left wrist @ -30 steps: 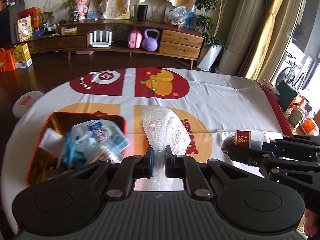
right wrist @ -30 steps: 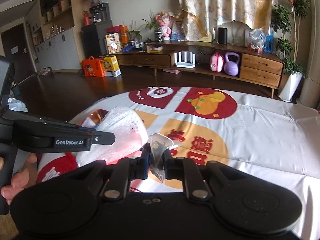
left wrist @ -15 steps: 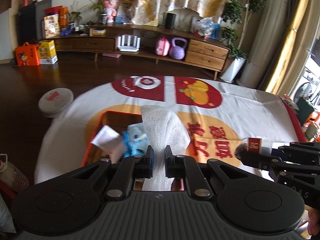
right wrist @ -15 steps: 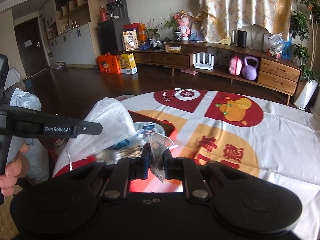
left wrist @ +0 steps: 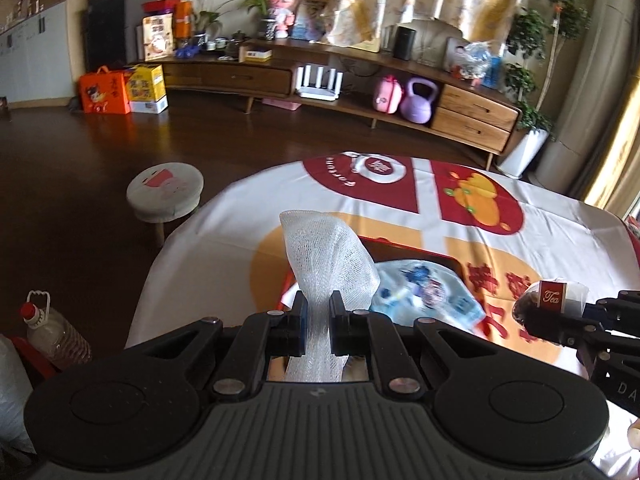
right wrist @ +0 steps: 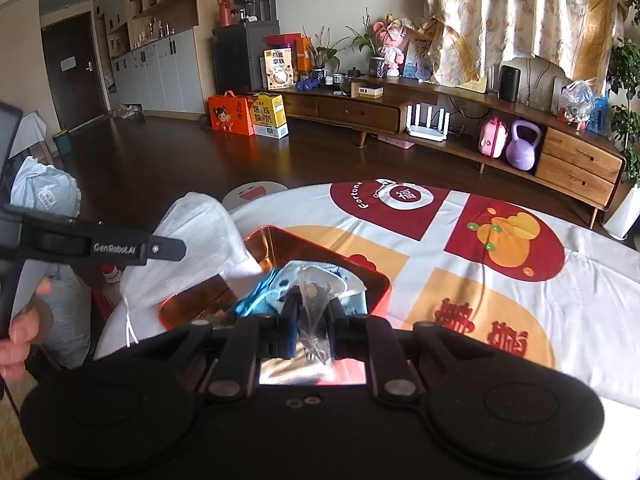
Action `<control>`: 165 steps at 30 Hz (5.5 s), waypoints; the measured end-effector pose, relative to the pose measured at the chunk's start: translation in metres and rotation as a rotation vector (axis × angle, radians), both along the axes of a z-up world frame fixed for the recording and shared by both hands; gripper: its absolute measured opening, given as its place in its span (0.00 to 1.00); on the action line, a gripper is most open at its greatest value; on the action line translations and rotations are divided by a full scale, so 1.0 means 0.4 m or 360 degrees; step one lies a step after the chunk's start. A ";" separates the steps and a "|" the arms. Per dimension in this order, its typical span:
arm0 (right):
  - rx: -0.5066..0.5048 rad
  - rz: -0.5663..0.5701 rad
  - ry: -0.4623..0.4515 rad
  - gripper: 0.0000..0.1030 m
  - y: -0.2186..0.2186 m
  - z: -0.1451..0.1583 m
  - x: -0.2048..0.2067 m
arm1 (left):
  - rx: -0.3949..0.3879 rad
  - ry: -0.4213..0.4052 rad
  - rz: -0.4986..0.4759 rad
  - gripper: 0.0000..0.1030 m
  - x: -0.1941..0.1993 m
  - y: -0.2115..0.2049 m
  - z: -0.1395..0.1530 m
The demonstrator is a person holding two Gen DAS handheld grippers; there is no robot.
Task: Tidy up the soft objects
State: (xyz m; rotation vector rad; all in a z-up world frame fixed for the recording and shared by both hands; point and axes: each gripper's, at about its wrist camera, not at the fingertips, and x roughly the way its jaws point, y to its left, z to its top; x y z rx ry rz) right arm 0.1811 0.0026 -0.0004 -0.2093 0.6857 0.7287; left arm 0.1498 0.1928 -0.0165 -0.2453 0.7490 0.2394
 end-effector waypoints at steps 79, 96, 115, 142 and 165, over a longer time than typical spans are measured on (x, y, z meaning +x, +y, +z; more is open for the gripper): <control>0.0183 0.0072 -0.0107 0.81 -0.109 0.047 -0.105 | 0.0102 -0.0150 -0.0214 0.78 -0.121 -0.137 0.012; 0.0300 -0.0116 -0.0133 1.00 -0.216 0.053 -0.186 | 0.0093 -0.0231 -0.0230 1.00 -0.210 -0.219 0.038; 0.0315 -0.0218 -0.0146 1.00 -0.254 0.031 -0.221 | 0.0108 -0.0301 -0.0272 1.00 -0.281 -0.275 0.065; 0.0321 -0.0215 -0.0142 1.00 -0.252 0.033 -0.226 | 0.0103 -0.0295 -0.0266 1.00 -0.282 -0.284 0.064; 0.0322 -0.0216 -0.0138 1.00 -0.255 0.033 -0.224 | 0.0114 -0.0294 -0.0264 1.00 -0.286 -0.283 0.065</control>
